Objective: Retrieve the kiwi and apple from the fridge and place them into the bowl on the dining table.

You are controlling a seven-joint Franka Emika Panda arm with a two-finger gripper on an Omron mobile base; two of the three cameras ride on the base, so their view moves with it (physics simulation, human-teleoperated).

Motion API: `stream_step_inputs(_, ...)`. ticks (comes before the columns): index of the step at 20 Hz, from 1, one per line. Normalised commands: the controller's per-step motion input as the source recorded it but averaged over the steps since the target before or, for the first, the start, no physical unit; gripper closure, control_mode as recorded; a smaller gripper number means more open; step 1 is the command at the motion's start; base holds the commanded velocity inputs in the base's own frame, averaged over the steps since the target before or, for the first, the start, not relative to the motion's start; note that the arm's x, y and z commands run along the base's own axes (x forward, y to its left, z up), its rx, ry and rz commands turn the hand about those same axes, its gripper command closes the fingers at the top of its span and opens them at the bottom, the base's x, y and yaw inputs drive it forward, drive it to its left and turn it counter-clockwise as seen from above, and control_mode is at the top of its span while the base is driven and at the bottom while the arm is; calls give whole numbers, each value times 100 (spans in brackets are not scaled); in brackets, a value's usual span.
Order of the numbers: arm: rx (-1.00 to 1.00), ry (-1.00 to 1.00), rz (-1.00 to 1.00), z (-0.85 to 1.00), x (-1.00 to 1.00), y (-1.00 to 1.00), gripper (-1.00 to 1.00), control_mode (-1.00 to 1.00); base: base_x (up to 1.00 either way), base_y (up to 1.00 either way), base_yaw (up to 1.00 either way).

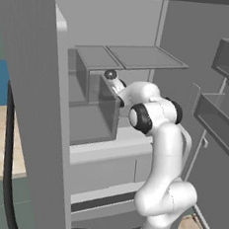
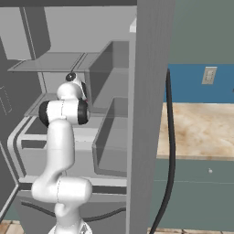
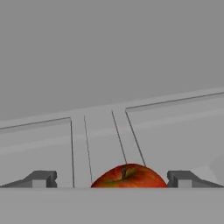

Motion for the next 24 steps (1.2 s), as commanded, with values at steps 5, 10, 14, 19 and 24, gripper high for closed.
stream_step_inputs(5, 0, 6, 0, -47, -13, 0, -100, -100, 0, 0, 0)
stream_step_inputs(10, 0, 4, 0, -50, -4, 0, -100, -100, 0, 0, 0)
stream_step_inputs(14, 0, 1, 0, -54, 0, 0, -100, -100, 0, 0, 0)
stream_step_inputs(19, 0, 0, 0, -53, 0, 0, 100, -100, 0, 0, 0)
stream_step_inputs(24, 0, 1, -1, -65, -16, -4, 100, -100, 0, 0, 0)
